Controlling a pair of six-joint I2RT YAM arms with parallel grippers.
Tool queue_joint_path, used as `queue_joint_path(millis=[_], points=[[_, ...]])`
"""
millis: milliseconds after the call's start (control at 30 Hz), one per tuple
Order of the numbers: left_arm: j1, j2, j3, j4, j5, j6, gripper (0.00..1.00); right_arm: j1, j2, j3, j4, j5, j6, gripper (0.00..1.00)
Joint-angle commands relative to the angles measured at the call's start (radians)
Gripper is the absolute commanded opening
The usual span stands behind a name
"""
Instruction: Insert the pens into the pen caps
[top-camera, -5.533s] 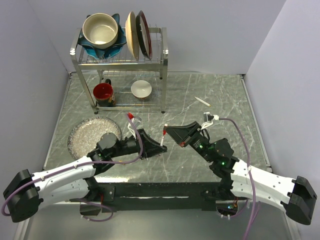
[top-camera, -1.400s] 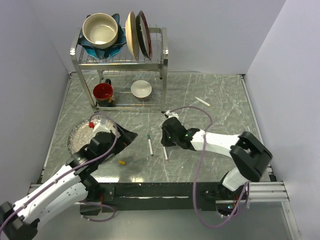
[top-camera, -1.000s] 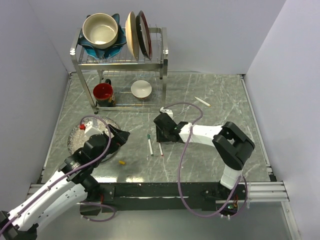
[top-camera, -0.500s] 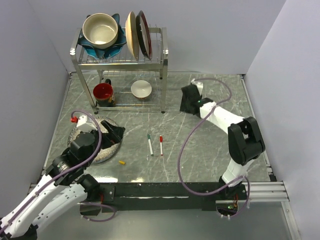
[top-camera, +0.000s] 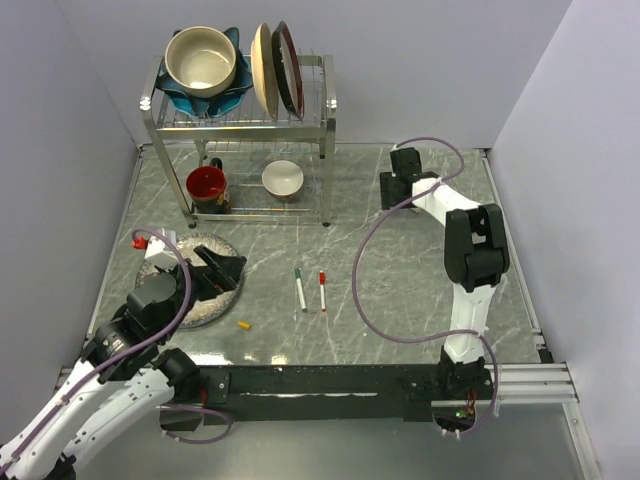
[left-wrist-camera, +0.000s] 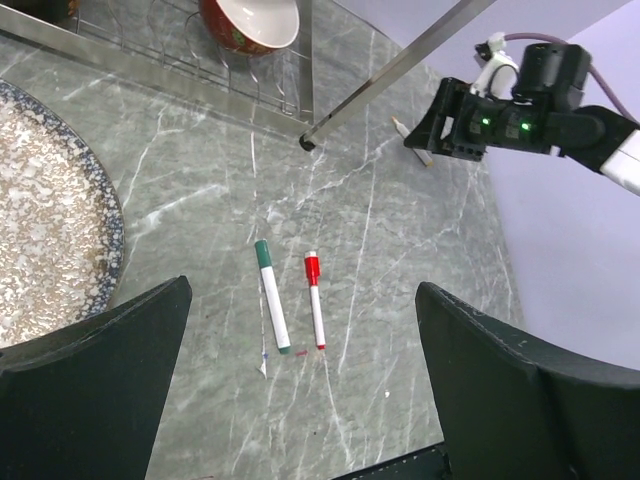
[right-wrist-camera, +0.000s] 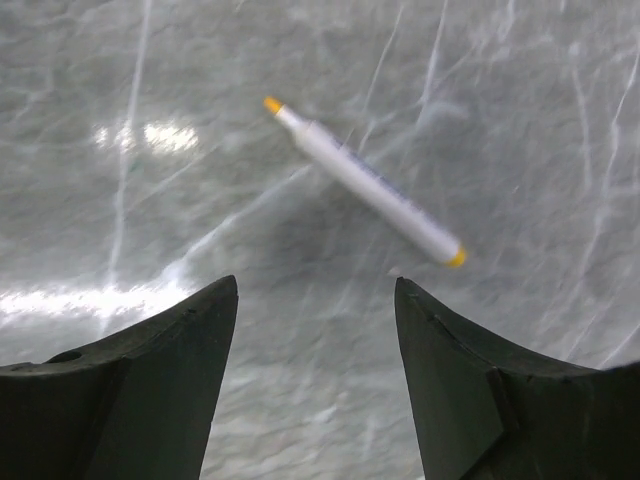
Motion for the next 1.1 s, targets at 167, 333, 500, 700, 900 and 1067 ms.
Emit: queue_joint_path(millis=[167,333,500,700,900,1067], points=[[-0.017,-0.035,-0.012,0.017,-0.029,0.011,0.98,-0.019,0.125,0.178,-0.066,-0.059,-0.165,0.72],[-0.022,-0.039,-0.014,0.014,-0.043,0.006,0.98,-0.034,0.185,0.286,-0.115,-0.046,-0.219,0.72],[-0.022,-0.038,-0.017,0.015,-0.057,0.003,0.98,-0.059,0.251,0.373,-0.204,-0.091,-0.239,0.71],[-0.023,-0.039,-0.015,0.017,-0.055,0.015,0.98,-0.076,0.284,0.461,-0.325,-0.141,-0.214,0.66],[-0.023,-0.053,-0.018,0.018,-0.065,0.017,0.98,-0.09,0.26,0.412,-0.399,-0.123,-0.19,0.43],[-0.023,-0.053,-0.017,0.014,-0.063,0.014,0.98,-0.088,0.223,0.35,-0.393,-0.087,-0.185,0.41]])
